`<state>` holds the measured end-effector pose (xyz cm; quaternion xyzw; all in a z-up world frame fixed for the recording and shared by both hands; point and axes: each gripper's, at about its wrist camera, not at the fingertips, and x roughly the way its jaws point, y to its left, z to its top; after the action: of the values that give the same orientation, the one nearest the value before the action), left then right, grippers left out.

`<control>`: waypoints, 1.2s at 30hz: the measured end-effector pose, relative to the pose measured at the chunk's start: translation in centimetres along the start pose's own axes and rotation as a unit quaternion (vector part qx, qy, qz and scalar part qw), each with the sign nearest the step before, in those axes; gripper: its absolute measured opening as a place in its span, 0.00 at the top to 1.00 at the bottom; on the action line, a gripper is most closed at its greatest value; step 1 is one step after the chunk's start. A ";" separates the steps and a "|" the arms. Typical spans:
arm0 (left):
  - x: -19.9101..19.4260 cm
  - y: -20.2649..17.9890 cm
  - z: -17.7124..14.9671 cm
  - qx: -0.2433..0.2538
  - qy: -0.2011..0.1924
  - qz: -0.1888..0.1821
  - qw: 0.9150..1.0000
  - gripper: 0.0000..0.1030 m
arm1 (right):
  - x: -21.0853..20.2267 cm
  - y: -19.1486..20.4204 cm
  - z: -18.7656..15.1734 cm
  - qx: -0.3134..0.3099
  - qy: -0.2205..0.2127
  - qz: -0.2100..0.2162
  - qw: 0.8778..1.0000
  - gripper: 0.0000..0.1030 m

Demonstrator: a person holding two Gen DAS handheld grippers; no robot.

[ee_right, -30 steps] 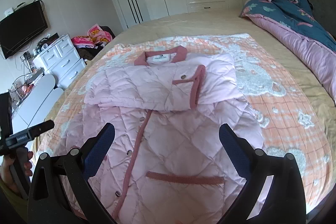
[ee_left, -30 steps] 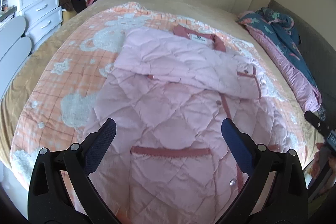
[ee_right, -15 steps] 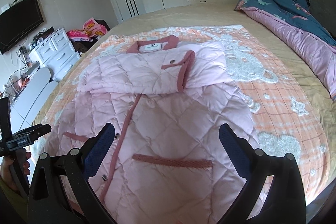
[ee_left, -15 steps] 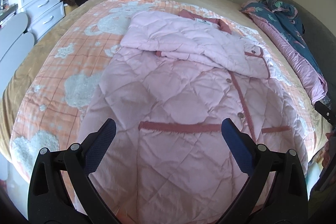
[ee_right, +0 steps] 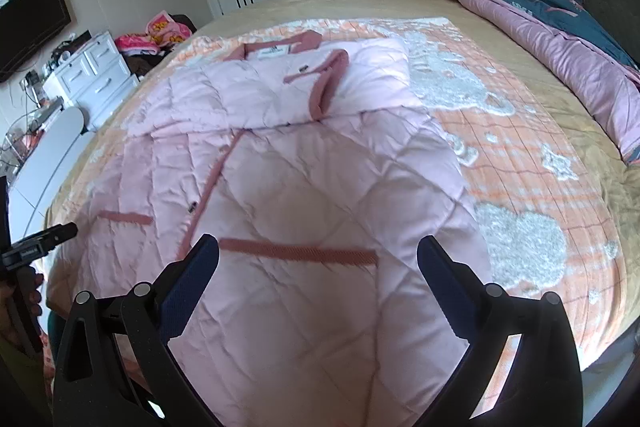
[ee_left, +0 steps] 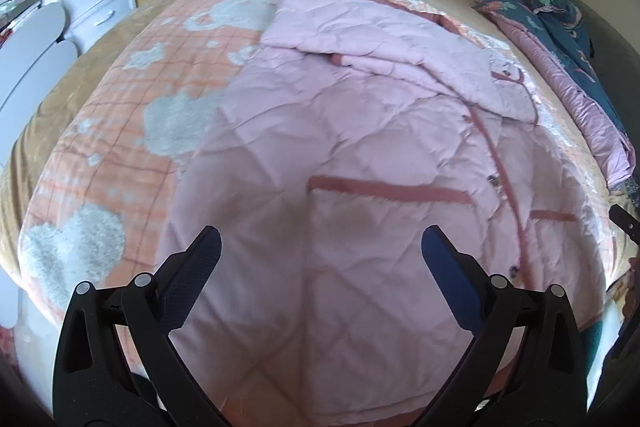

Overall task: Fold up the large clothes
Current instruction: 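Move both open tools along the jacket toward its ribbed hem, then grasp the ribbed hem of the jacket with both tools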

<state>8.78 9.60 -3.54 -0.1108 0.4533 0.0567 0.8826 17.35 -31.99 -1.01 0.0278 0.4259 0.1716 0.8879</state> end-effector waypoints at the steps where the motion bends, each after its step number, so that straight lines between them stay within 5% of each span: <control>1: 0.0 0.5 -0.2 -0.004 0.002 0.003 1.000 0.09 | 0.0 -0.2 -0.2 0.000 0.003 -0.002 1.000 0.04; 16: -0.5 6.6 -3.0 -0.056 0.019 0.016 0.998 0.09 | -0.4 -4.3 -4.5 0.028 0.049 -0.029 0.998 0.04; 23: -0.4 7.9 -5.1 -0.072 0.047 -0.032 0.996 0.09 | -1.0 -5.6 -6.1 0.039 0.066 -0.041 0.996 0.04; 36: -1.2 5.0 -6.9 -0.005 0.055 -0.047 0.997 0.53 | -1.2 -7.6 -9.3 0.059 0.103 -0.038 0.992 0.04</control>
<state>1.66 12.75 -7.17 -0.1392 0.4951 0.0108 0.8576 11.68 -40.46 -7.50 0.0462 0.5256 0.1139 0.8418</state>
